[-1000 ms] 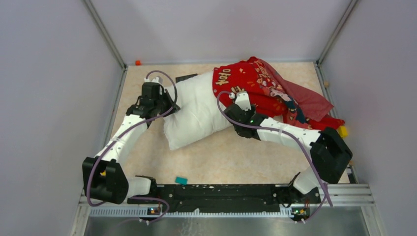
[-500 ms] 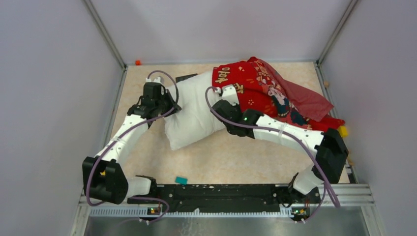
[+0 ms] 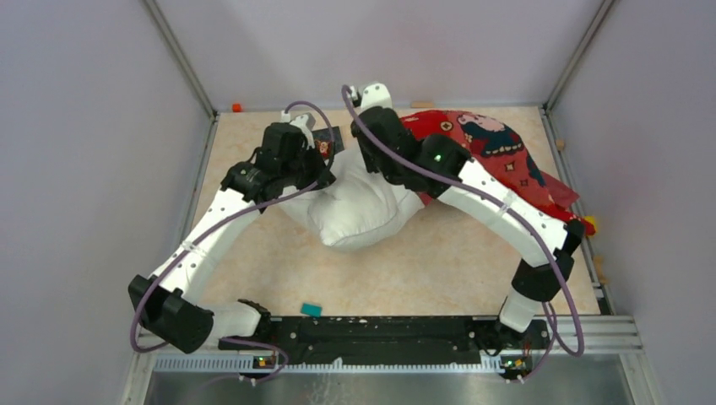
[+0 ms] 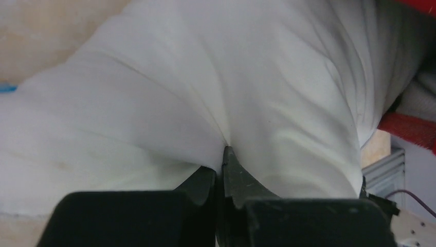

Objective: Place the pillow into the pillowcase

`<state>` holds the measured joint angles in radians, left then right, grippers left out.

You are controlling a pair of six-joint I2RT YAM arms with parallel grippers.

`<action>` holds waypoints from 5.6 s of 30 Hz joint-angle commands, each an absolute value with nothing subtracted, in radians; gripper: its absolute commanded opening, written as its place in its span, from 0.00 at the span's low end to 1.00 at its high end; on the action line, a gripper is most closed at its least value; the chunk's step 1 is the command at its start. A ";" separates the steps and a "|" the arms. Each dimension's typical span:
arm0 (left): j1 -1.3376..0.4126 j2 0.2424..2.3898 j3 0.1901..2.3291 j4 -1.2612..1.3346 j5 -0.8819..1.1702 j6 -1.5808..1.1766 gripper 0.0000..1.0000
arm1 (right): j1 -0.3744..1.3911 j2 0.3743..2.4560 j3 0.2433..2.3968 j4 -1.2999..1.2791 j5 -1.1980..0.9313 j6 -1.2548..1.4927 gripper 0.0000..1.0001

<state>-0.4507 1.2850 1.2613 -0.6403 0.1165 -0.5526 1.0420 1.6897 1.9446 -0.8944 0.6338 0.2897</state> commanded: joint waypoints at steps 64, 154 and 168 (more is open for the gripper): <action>-0.294 1.547 1.306 -0.537 0.028 -0.388 0.00 | 0.688 1.781 1.750 -0.489 0.528 0.091 0.83; -0.252 1.246 0.853 -0.340 0.149 -0.690 0.00 | 0.883 1.650 1.626 -0.615 0.593 0.259 0.80; -0.138 1.212 0.857 -0.370 0.210 -0.626 0.00 | 0.855 1.592 1.187 -0.241 0.680 0.170 0.88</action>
<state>-0.1711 1.2263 0.8379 -0.3698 0.2478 -0.6594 0.8722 1.5669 1.1908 -0.3836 0.6350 0.2001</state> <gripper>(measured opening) 0.048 0.883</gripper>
